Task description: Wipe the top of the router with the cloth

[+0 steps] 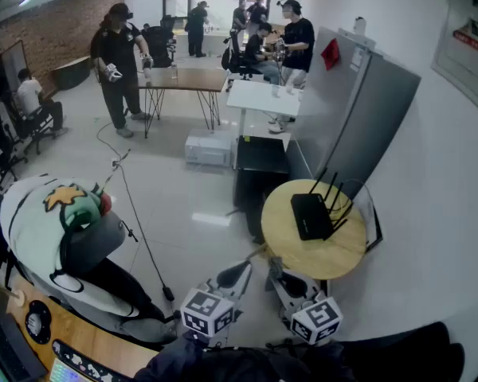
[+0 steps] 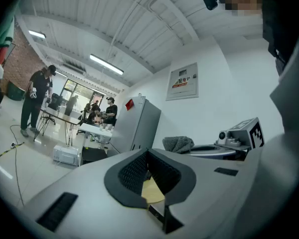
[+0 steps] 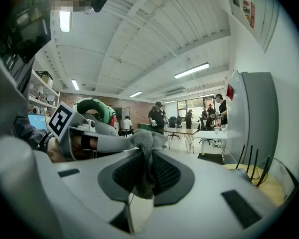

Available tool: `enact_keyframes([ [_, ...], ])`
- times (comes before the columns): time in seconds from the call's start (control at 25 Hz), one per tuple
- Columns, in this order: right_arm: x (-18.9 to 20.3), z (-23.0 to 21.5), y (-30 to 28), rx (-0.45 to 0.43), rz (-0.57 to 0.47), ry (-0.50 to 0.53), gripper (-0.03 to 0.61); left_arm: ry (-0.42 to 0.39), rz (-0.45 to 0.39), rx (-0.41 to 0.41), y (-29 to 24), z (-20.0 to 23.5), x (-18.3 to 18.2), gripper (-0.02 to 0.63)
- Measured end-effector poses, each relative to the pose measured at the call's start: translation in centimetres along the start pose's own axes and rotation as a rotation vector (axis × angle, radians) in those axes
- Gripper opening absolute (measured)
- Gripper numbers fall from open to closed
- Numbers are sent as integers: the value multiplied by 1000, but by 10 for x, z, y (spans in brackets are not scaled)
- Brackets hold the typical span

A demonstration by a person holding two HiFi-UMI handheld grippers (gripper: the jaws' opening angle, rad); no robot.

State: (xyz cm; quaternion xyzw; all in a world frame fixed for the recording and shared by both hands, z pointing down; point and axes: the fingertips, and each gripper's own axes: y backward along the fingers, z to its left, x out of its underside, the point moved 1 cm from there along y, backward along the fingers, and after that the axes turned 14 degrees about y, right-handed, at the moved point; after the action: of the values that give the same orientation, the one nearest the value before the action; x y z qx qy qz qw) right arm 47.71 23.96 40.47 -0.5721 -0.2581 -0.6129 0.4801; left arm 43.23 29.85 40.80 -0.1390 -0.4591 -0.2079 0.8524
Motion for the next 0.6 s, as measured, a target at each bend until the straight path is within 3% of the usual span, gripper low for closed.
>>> enact_keyframes([
  [0.32,-2,7,-23,16,17,-7,72,-39,-1,16,4,23,-15,2],
  [0.6,4,-20,-50,8,34,-4,72,-29,-11,-12,-21,61,-30,2],
])
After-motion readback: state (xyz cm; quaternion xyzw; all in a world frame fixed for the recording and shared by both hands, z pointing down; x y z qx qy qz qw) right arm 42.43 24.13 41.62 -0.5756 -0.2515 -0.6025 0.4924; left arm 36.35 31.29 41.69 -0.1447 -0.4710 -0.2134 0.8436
